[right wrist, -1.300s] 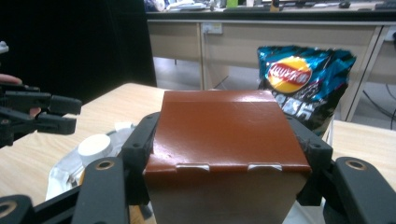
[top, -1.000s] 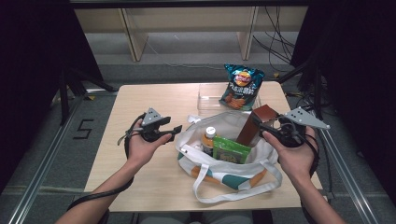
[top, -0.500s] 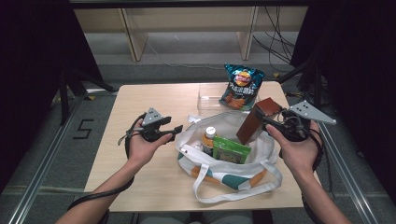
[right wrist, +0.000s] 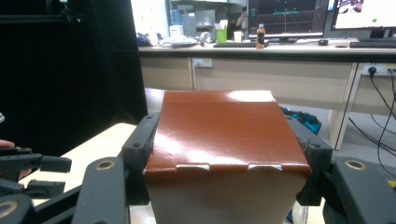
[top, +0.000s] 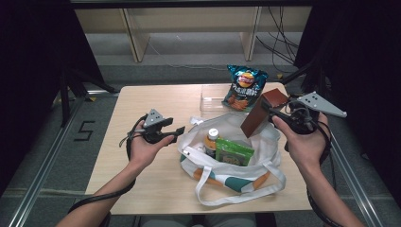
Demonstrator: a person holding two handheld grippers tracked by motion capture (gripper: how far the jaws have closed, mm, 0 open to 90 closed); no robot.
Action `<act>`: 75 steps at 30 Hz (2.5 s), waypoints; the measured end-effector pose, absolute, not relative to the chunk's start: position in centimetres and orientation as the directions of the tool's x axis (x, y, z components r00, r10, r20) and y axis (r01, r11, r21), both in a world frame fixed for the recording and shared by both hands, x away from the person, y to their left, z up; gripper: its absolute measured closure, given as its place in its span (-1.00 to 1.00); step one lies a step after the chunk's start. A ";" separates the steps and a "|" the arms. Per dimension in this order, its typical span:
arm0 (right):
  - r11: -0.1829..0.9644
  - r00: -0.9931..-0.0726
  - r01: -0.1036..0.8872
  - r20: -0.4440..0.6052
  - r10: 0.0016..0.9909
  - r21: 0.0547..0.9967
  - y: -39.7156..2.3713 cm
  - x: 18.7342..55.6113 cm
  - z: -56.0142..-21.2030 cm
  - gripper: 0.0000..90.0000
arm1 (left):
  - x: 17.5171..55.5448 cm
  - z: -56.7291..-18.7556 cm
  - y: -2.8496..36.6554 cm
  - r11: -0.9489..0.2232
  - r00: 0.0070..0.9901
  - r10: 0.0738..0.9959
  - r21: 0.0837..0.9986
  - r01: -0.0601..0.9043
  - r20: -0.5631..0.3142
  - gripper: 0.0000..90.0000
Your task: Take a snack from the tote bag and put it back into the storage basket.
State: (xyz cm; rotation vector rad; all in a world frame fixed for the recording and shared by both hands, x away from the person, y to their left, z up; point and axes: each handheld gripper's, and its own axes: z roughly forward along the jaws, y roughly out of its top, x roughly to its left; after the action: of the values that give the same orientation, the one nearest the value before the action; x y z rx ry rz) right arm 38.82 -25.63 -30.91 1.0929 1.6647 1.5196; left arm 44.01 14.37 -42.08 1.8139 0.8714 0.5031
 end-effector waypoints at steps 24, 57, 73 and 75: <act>-0.028 -0.468 0.148 0.095 0.878 0.989 -25.7 39.2 -28.9 -0.11 | 44.0 -42.0 14.4 -0.222 0.651 0.757 0.917 0.331 -0.052 -0.16; -0.063 -0.478 0.086 0.097 0.873 0.994 -25.8 39.1 -27.2 -0.11 | 44.0 -41.9 14.5 -0.222 0.653 0.756 0.920 0.324 -0.047 -0.16; -0.072 -0.468 0.052 0.088 0.879 0.996 -26.1 39.6 -26.6 -0.11 | 44.0 -41.9 14.4 -0.216 0.651 0.757 0.921 0.323 -0.051 -0.16; -0.063 -0.466 0.059 0.083 0.881 0.996 -26.2 39.6 -26.4 -0.11 | 44.0 -41.9 14.4 -0.218 0.652 0.757 0.921 0.323 -0.050 -0.16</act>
State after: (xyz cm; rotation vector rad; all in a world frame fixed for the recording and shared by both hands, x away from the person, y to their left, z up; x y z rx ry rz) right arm 39.62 -26.17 -26.42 1.0271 1.5570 1.6013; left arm 44.02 14.44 -41.85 1.8067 0.8648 0.5099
